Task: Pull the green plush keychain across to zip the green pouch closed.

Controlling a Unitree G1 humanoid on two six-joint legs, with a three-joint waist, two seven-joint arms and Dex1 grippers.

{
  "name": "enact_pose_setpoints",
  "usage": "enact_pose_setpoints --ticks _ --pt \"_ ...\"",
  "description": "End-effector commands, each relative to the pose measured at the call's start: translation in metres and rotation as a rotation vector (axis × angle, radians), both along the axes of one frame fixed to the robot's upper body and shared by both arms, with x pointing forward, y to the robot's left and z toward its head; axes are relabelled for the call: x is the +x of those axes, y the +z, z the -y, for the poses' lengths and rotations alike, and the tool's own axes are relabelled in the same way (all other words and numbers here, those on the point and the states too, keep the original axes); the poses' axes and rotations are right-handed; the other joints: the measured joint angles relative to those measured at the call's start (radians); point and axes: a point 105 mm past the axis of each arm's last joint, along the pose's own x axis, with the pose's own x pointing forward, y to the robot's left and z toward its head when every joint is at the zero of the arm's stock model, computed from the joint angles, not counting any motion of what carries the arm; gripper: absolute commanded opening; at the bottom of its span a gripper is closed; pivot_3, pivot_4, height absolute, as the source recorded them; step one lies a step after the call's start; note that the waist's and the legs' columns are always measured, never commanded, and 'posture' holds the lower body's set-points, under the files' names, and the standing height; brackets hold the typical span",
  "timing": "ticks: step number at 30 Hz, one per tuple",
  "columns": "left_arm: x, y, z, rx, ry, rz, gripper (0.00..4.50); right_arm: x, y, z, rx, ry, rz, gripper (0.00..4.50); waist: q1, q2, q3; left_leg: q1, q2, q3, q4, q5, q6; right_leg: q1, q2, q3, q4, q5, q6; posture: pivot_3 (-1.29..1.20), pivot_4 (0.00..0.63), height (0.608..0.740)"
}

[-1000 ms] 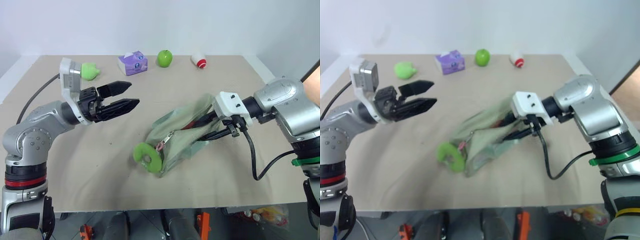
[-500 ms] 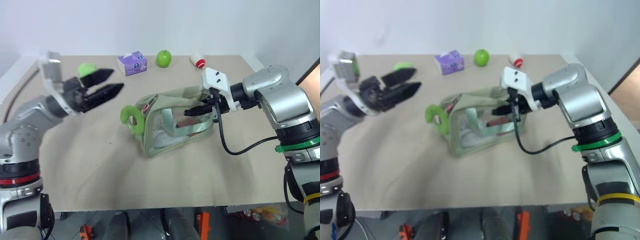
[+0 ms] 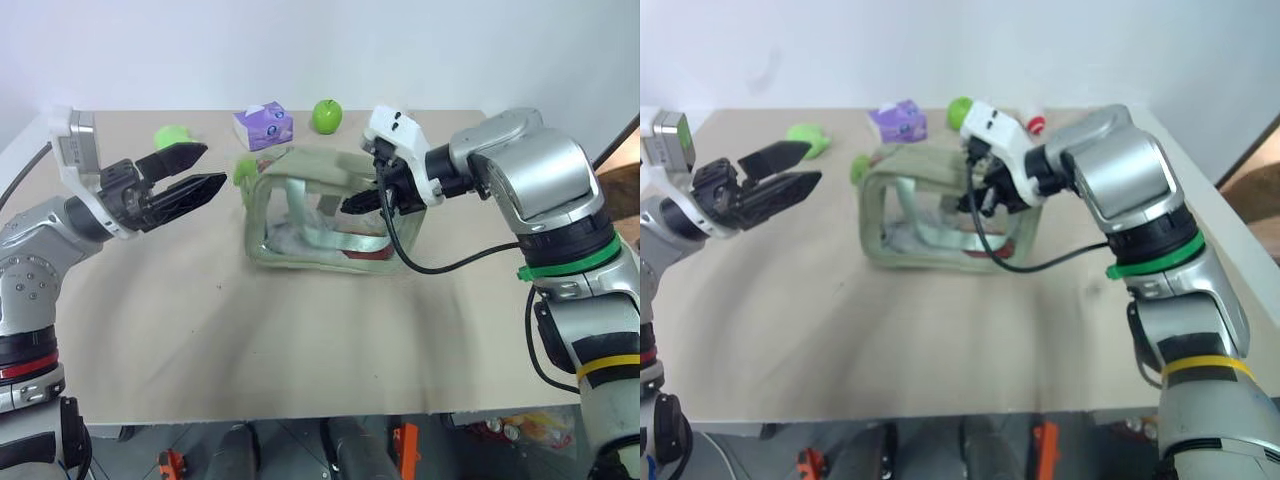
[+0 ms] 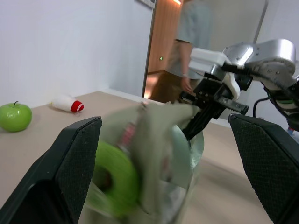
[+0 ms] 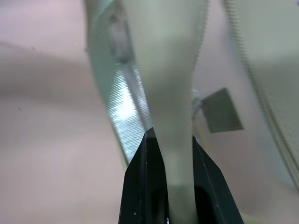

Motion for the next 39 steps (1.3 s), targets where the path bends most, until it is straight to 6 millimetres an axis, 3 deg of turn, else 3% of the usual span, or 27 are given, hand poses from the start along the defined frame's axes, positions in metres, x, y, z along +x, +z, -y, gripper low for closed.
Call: enact_pose_setpoints --ticks 1,8,13,17,25,26,30,32,36,39 --pt "-0.005 0.003 -0.001 0.029 0.012 0.037 4.5 -0.013 0.011 -0.006 0.017 0.078 0.066 0.16 0.001 0.0 0.0 -0.001 0.0 0.0 0.0 0.0 0.0 -0.001 0.0 0.0 0.0 0.0 0.0 0.0 0.15 0.74" --pt "-0.011 -0.001 -0.003 0.059 -0.022 0.02 4.5 -0.024 -0.023 -0.001 -0.028 0.115 0.02 0.16 0.002 0.0 0.0 -0.002 0.0 -0.001 0.0 -0.002 0.0 -0.001 0.0 0.0 0.0 -0.001 0.003 0.0 0.15 0.74" --pt "-0.038 0.002 0.018 0.179 -0.186 0.043 4.5 -0.022 -0.029 -0.006 0.001 0.088 -0.011 0.16 0.0 -0.001 0.0 -0.002 0.0 -0.001 0.001 -0.002 0.0 -0.001 0.0 -0.001 0.0 -0.001 0.001 0.0 0.15 0.74" --pt "-0.053 -0.001 0.023 0.274 -0.236 0.059 4.5 -0.02 -0.035 -0.007 0.017 0.069 -0.032 0.16 -0.001 -0.001 -0.001 -0.001 0.0 -0.001 0.001 -0.002 0.0 0.0 0.0 0.0 0.0 -0.001 0.001 0.0 0.15 0.74" --pt "-0.049 0.003 0.017 0.306 -0.196 0.078 4.5 -0.019 -0.04 -0.01 0.046 0.076 -0.049 0.16 -0.001 -0.002 -0.001 0.0 0.0 -0.001 0.001 -0.002 0.0 0.0 0.0 -0.001 0.0 -0.001 0.001 0.0 0.15 0.74" --pt "-0.049 0.004 0.017 0.305 -0.193 0.08 4.5 -0.019 -0.04 -0.011 0.057 0.084 -0.052 0.72 -0.001 -0.002 -0.001 0.0 0.0 -0.001 0.001 -0.002 0.0 0.0 0.0 -0.001 0.0 -0.001 0.001 0.0 0.15 0.74" --pt "-0.047 0.006 0.015 0.301 -0.176 0.084 4.5 -0.018 -0.041 -0.011 0.07 0.093 -0.057 2.01 -0.001 -0.002 -0.001 0.0 0.0 -0.001 0.001 -0.002 0.0 0.0 0.0 -0.001 0.0 -0.001 0.001 0.0 0.15 0.74" --pt "-0.046 0.006 0.015 0.293 -0.172 0.081 4.5 -0.03 -0.03 -0.011 0.113 0.182 -0.098 2.59 -0.001 -0.002 -0.001 0.0 0.0 -0.001 0.001 -0.002 0.0 0.0 0.0 -0.001 0.0 -0.001 0.001 0.0 0.15 0.74" --pt "-0.043 0.006 0.013 0.26 -0.168 0.062 4.5 -0.06 0.022 -0.003 0.316 0.41 -0.115 2.59 0.0 -0.001 -0.001 -0.001 0.0 -0.001 0.001 -0.002 0.0 0.0 0.0 -0.001 0.0 -0.002 0.001 0.0 0.15 0.74" --pt "-0.04 0.007 0.011 0.239 -0.165 0.056 4.5 -0.073 0.048 0.01 0.41 0.497 -0.126 2.59 0.0 -0.001 -0.001 -0.001 0.0 -0.001 0.0 -0.002 0.0 0.0 0.0 -0.002 0.0 -0.002 0.0 0.0 0.15 0.74"
